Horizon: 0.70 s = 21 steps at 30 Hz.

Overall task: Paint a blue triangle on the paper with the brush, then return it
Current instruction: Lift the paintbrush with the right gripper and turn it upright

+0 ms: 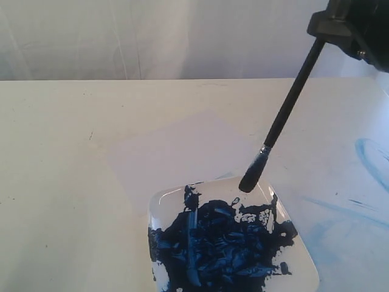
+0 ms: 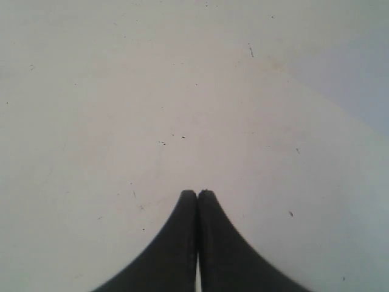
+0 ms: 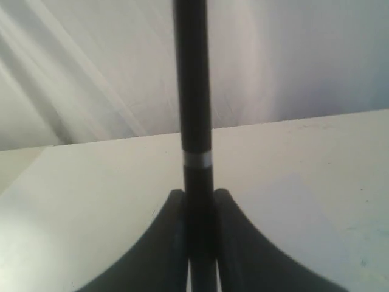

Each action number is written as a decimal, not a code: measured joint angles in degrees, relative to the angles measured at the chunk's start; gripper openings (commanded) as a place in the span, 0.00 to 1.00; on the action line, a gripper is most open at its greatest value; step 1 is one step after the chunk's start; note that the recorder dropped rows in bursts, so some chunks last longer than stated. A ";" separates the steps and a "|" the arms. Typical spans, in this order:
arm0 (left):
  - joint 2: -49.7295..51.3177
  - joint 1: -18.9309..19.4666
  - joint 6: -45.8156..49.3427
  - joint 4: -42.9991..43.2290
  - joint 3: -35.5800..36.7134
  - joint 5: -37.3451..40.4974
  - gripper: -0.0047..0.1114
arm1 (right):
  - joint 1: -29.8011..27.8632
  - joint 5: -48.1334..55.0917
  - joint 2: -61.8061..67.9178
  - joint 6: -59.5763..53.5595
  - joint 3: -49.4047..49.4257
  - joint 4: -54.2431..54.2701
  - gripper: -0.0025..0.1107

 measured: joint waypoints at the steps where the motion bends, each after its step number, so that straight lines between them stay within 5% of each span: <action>1: 0.00 0.00 0.00 0.00 0.00 0.00 0.04 | 0.00 0.62 0.00 -2.37 -0.23 1.05 0.02; 9: 0.00 0.00 0.00 0.00 0.00 0.00 0.04 | 2.42 2.80 0.00 -20.03 -0.25 10.54 0.02; 21: 0.00 0.00 0.00 0.00 0.00 0.00 0.04 | 20.07 -17.62 0.24 -23.59 -0.09 6.10 0.02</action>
